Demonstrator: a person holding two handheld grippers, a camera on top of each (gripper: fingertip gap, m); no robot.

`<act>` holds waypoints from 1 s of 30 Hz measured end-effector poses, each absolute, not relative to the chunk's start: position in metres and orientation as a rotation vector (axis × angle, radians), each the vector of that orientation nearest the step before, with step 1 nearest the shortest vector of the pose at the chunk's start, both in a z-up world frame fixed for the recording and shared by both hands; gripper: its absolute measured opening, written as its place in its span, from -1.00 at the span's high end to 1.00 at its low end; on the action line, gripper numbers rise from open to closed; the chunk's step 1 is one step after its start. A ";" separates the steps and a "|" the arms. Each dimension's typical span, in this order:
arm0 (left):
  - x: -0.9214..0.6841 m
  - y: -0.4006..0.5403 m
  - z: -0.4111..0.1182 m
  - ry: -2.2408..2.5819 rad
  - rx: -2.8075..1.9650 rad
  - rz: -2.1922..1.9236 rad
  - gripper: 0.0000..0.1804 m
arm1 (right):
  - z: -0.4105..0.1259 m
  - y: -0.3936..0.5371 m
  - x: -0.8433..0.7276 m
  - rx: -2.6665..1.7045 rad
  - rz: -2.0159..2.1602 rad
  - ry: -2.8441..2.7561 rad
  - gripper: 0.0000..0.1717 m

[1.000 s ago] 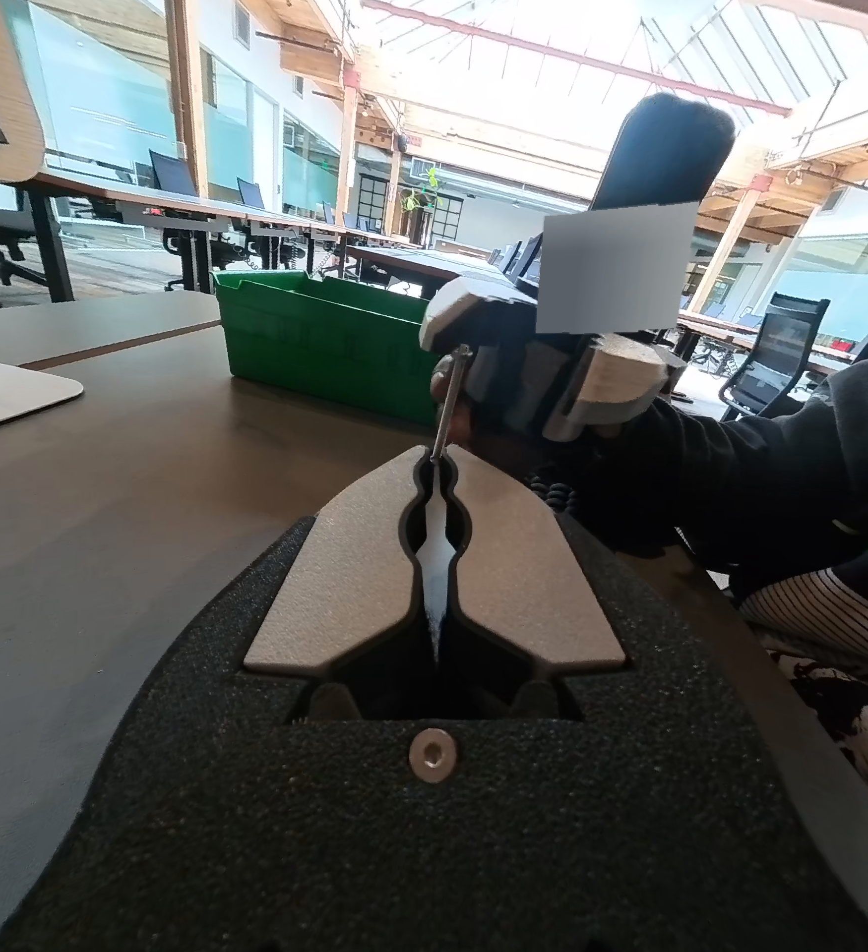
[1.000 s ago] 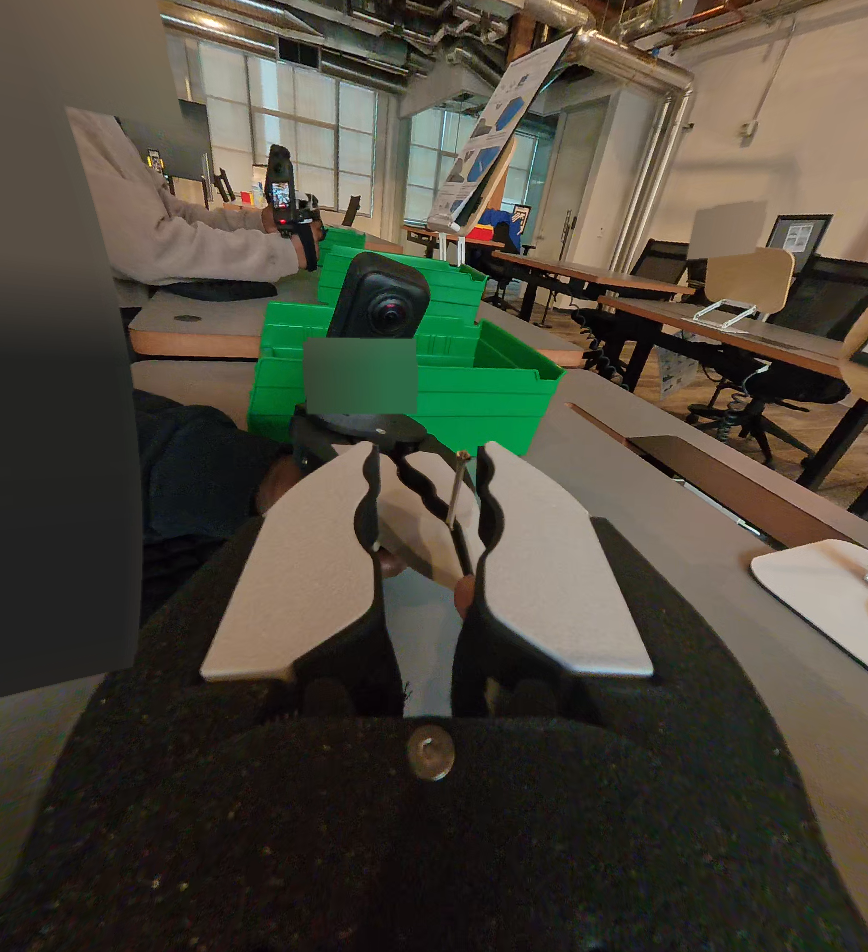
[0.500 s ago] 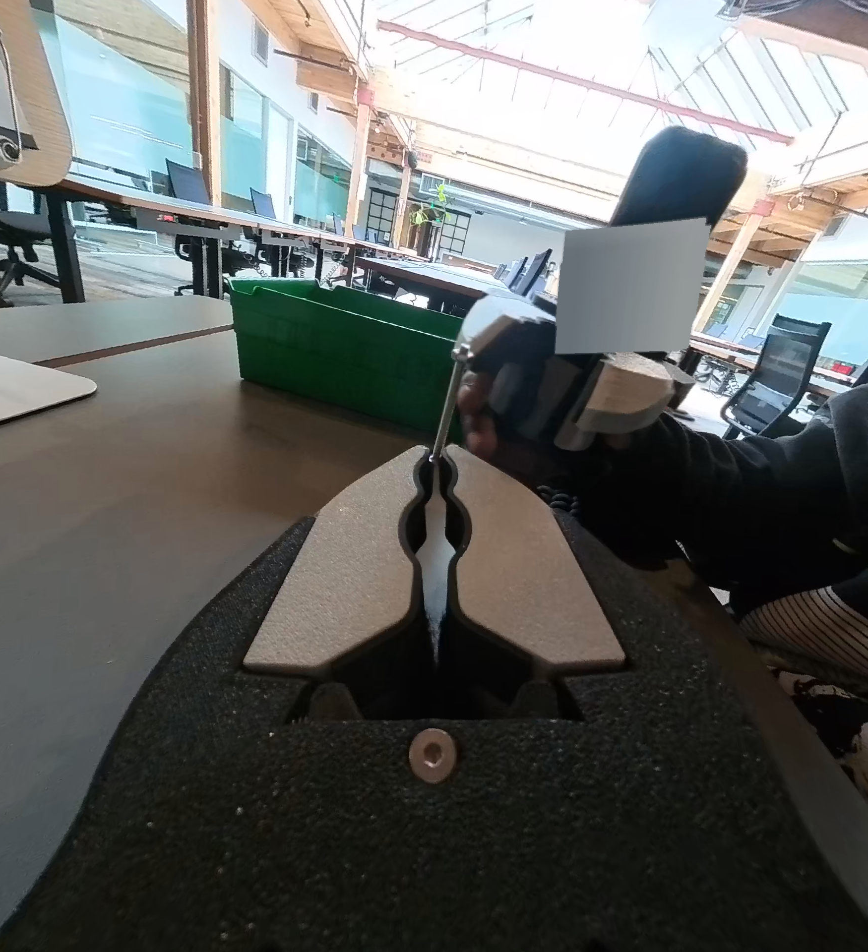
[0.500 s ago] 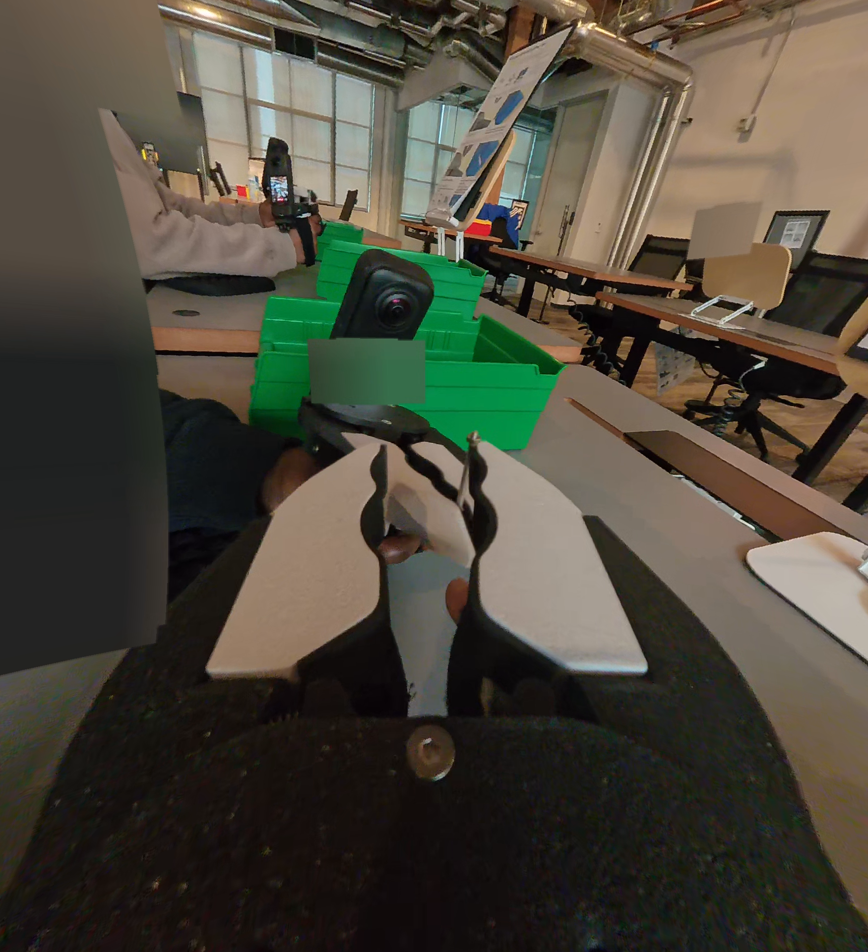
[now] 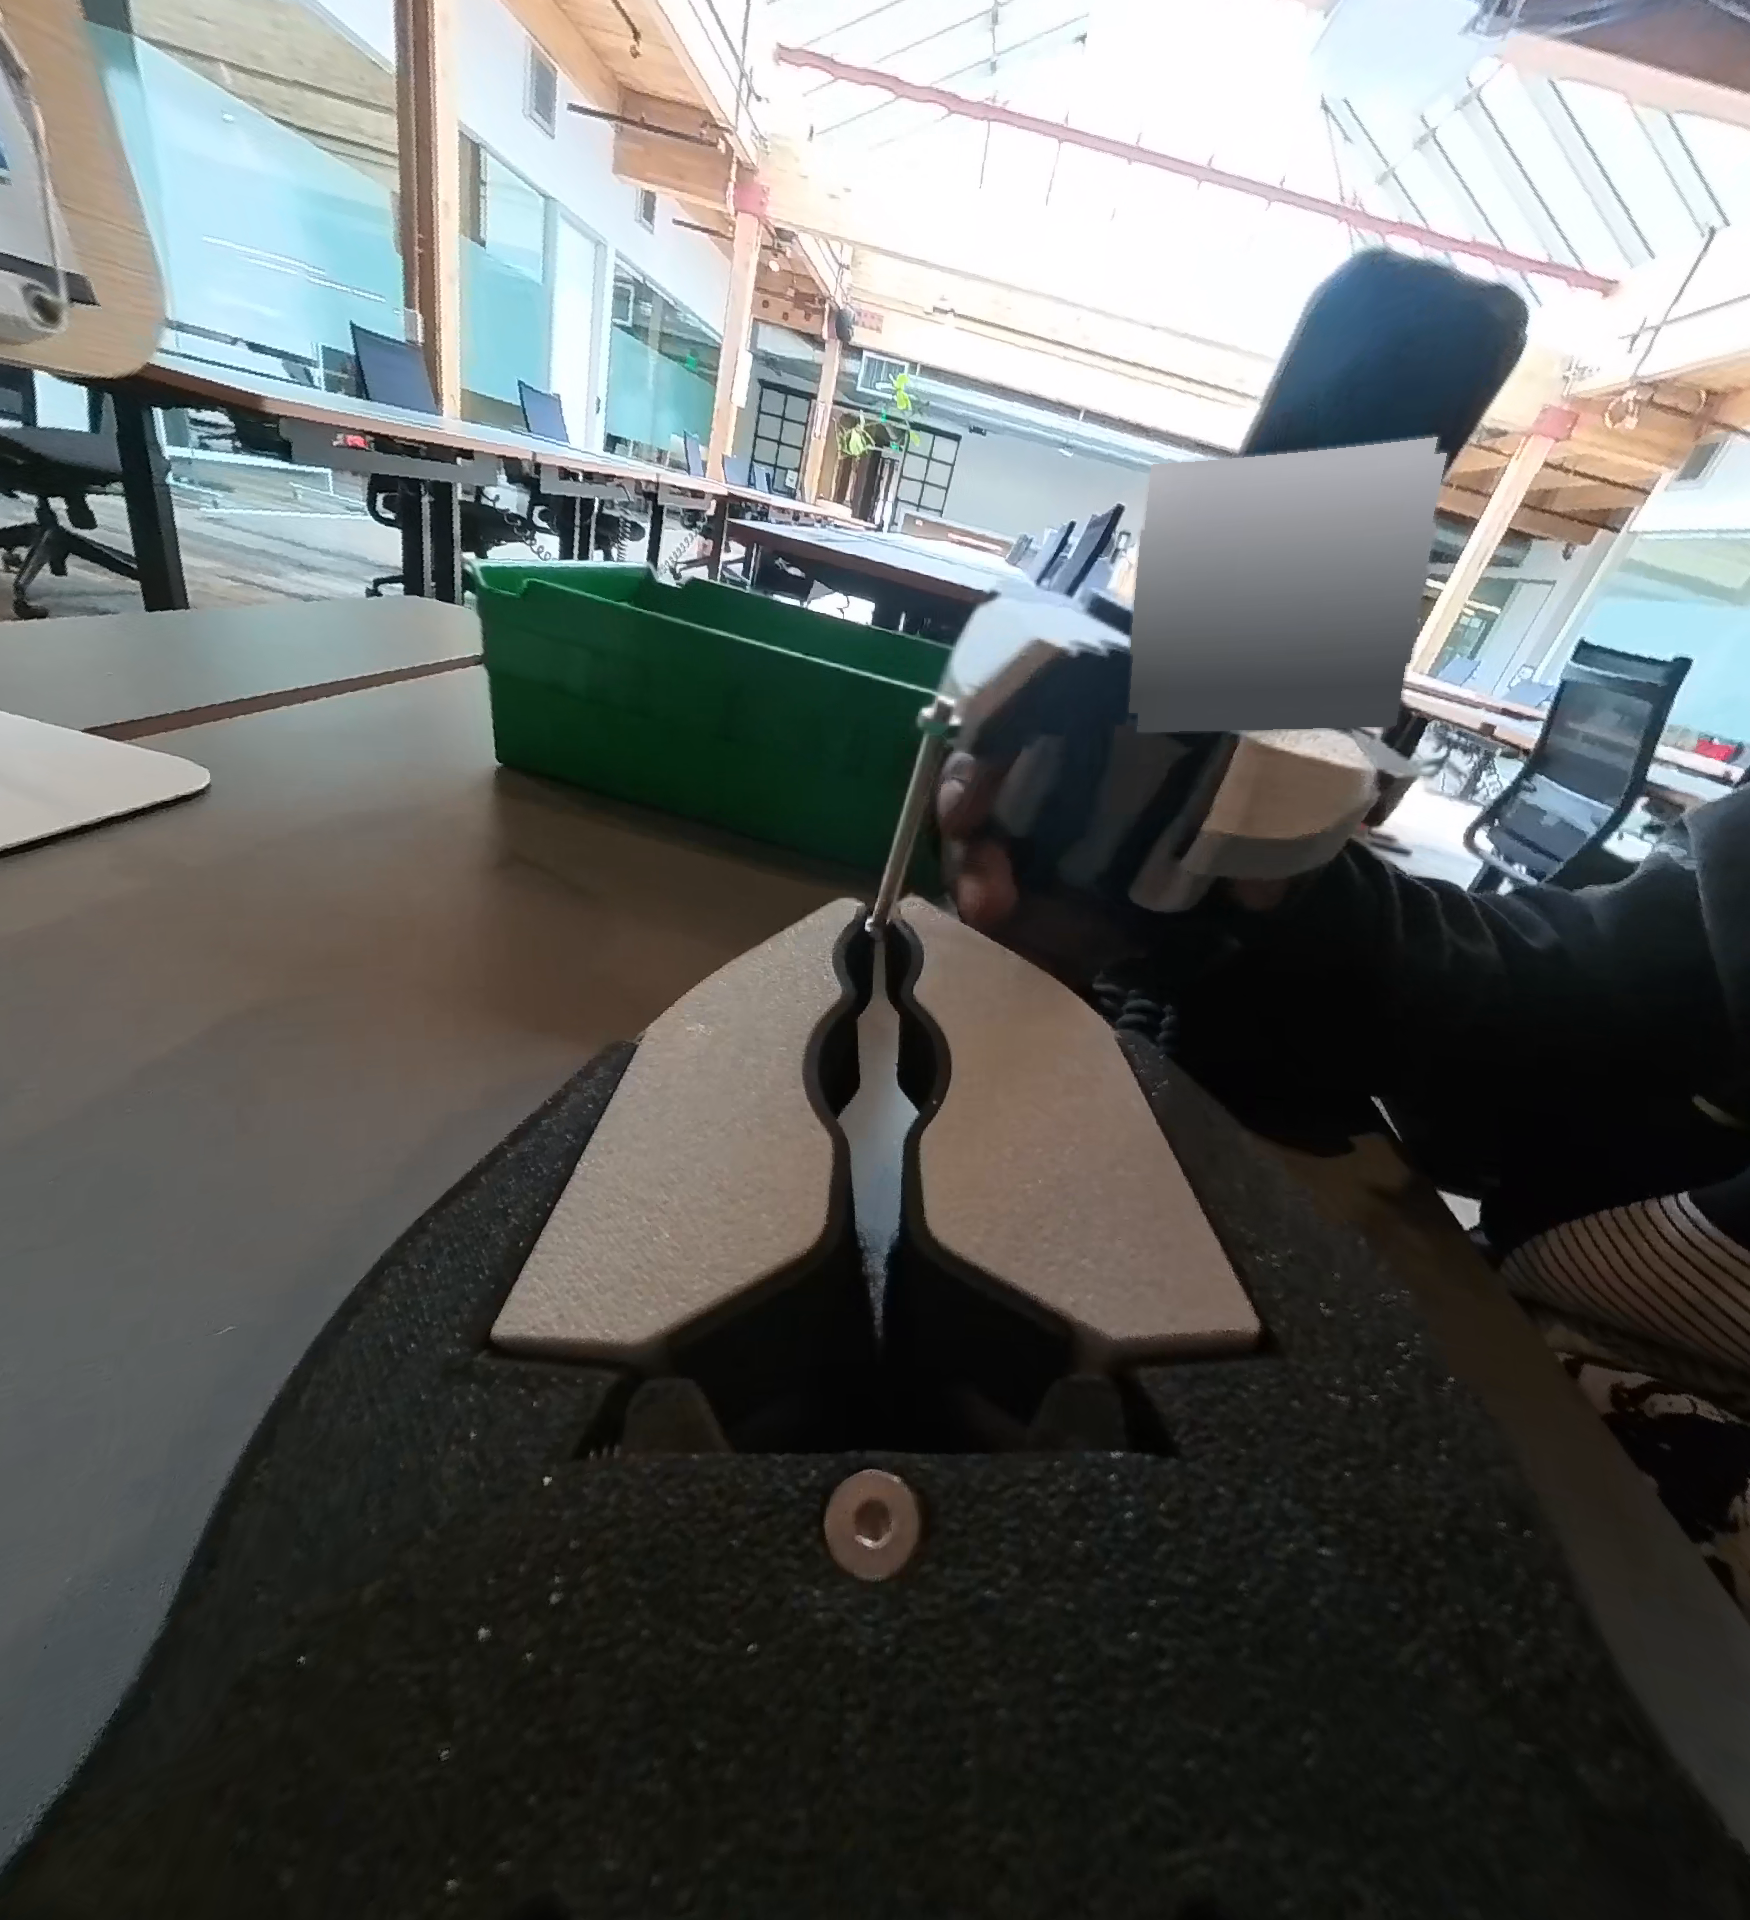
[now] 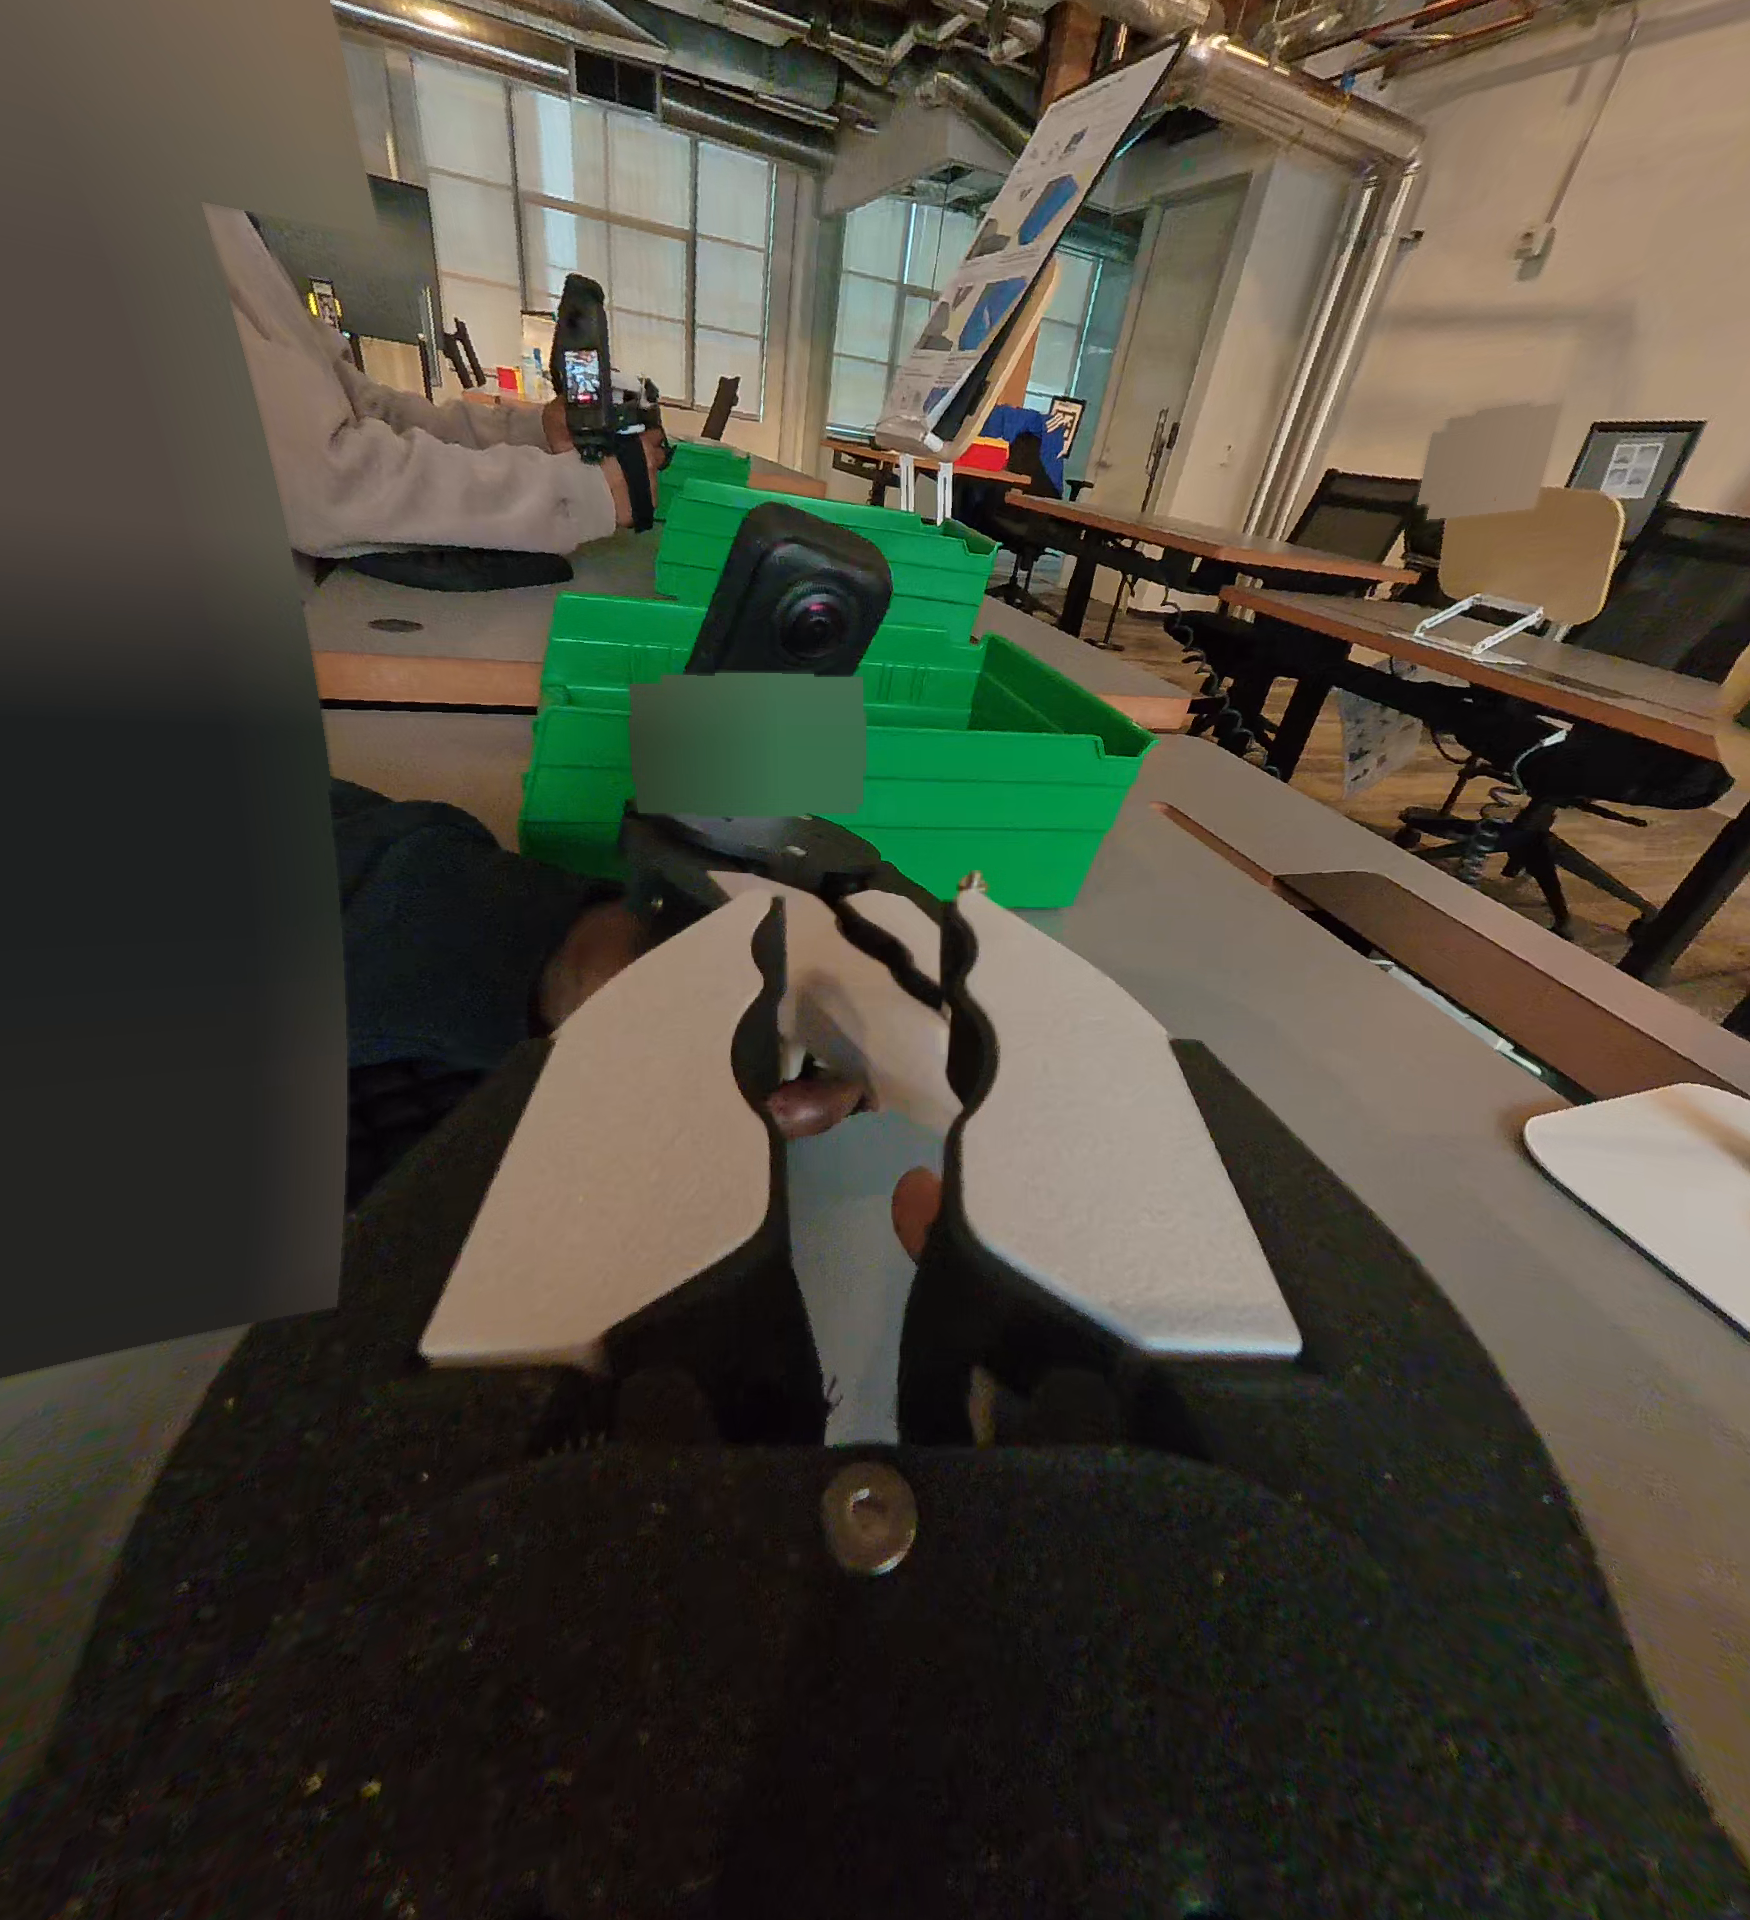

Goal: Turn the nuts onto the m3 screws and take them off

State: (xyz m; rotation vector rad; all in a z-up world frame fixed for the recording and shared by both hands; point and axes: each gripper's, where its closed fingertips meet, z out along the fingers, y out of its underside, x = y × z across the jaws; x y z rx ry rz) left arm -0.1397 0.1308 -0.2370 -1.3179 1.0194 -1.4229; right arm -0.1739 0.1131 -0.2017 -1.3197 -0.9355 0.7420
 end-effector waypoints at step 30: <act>-0.142 0.137 -0.237 0.973 -1.346 -1.417 0.99 | -0.203 0.118 -0.171 -1.332 0.723 -0.917 0.67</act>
